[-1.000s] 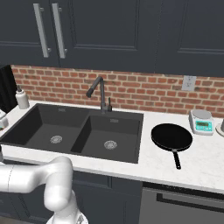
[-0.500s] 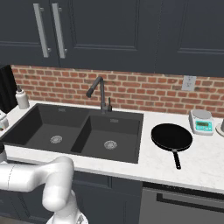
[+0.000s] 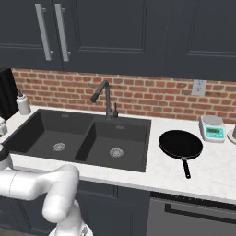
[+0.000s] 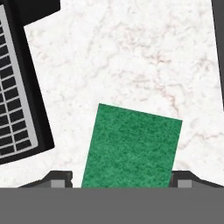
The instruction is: Pick the pan and sponge and place them into the sink. Then turn on the water.
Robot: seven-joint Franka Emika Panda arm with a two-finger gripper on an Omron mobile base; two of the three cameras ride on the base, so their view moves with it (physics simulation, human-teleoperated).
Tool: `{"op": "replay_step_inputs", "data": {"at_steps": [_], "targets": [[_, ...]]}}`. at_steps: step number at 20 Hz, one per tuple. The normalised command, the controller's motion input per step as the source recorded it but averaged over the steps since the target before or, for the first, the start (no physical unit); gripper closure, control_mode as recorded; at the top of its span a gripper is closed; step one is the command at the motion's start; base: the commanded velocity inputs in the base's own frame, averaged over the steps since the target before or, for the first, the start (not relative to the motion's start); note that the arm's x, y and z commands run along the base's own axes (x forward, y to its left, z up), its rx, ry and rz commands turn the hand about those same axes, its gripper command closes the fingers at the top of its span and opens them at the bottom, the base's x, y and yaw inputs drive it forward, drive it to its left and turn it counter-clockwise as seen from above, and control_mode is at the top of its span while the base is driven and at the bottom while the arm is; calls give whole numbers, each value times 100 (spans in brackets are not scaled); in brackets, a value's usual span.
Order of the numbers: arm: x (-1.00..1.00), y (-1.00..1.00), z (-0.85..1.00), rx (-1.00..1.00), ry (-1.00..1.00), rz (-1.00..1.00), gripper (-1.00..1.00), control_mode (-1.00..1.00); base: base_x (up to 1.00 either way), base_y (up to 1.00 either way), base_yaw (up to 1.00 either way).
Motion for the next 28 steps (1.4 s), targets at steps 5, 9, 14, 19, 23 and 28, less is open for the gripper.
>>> {"op": "replay_step_inputs", "data": {"at_steps": [5,9,14,19,23,28], "targets": [[3,0,-44,-6,0,0,-100,-100,0,0,0],[0,-2,-66,-9,0,0,100,-100,0,0,0],[-16,-63,-83,-3,0,0,100,-100,0,0,0],[0,-63,-54,0,0,0,100,-100,0,0,0],[0,-79,-9,1,0,0,100,-100,0,0,0],[-21,-76,13,6,-2,0,100,-100,0,0,0]]}}
